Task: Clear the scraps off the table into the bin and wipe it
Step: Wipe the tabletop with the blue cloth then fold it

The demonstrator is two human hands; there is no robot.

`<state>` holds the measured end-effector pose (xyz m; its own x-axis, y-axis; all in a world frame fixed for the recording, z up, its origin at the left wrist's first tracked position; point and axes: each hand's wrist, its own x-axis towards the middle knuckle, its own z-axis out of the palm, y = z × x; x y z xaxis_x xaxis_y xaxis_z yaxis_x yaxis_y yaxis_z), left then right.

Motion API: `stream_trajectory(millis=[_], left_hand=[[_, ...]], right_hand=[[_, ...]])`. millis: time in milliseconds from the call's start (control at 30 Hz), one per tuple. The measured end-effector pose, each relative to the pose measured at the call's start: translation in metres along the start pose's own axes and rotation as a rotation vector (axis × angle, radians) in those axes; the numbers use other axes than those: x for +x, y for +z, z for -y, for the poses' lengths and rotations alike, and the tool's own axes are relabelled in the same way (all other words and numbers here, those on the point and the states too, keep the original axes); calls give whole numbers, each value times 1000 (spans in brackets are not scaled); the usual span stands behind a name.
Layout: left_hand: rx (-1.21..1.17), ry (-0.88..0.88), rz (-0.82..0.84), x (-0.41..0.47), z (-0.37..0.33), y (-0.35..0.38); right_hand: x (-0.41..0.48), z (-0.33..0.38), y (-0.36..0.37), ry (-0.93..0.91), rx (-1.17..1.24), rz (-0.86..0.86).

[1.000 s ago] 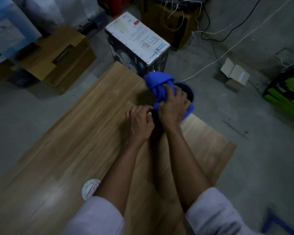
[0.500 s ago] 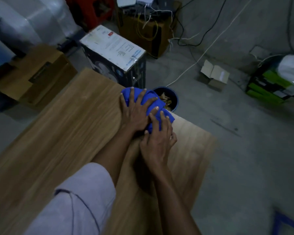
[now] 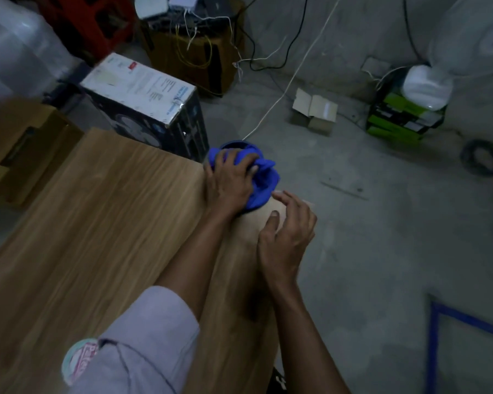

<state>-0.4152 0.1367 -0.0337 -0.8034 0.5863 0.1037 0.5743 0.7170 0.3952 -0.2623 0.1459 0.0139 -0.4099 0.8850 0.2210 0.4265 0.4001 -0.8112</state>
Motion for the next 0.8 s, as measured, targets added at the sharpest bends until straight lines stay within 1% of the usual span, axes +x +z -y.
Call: stream_trajectory(millis=[33, 67, 100, 200, 267, 300, 333, 367, 433, 467, 500, 567, 600, 667, 700, 767, 800], left_hand=[[85, -71, 131, -2, 5, 3], [137, -99, 229, -5, 5, 11], [168, -83, 267, -11, 0, 20], [169, 50, 301, -32, -41, 42], [82, 138, 298, -42, -64, 55], [0, 167, 282, -43, -73, 57], [-120, 160, 284, -40, -80, 54], [-292, 113, 330, -36, -85, 47], [-776, -68, 476, -27, -85, 24], [-977, -131, 507, -23, -79, 15], [-1073, -147, 486, -22, -73, 3], [-1097, -168, 439, -25, -61, -8], [-1125, -219, 441, -29, -56, -9], [-1223, -335, 420, -36, -52, -6], [-1238, -380, 372, -40, -50, -3], [-1086, -469, 219, -48, -51, 1], [-980, -504, 110, -54, -51, 3]], right_hand=[[-5, -2, 2, -29, 24, 19], [-9, -6, 3, -45, 38, 37], [-11, -13, 3, -51, 39, 49], [-11, -39, -3, -2, 36, 5], [-9, -54, -11, 48, 31, -66], [-6, -57, -16, 56, 22, -97], [-1, -59, -21, 53, 11, -117], [3, -60, -25, 38, -9, -126], [14, -54, -32, -42, -60, -118], [22, -48, -33, -97, -81, -99], [33, -39, -33, -151, -96, -52], [59, -21, -25, -254, -151, 119], [73, -17, -19, -296, -193, 223], [95, -20, -4, -317, -252, 465], [100, -28, 3, -299, -281, 588], [100, -53, 12, -270, -393, 773], [97, -67, 13, -314, -481, 814]])
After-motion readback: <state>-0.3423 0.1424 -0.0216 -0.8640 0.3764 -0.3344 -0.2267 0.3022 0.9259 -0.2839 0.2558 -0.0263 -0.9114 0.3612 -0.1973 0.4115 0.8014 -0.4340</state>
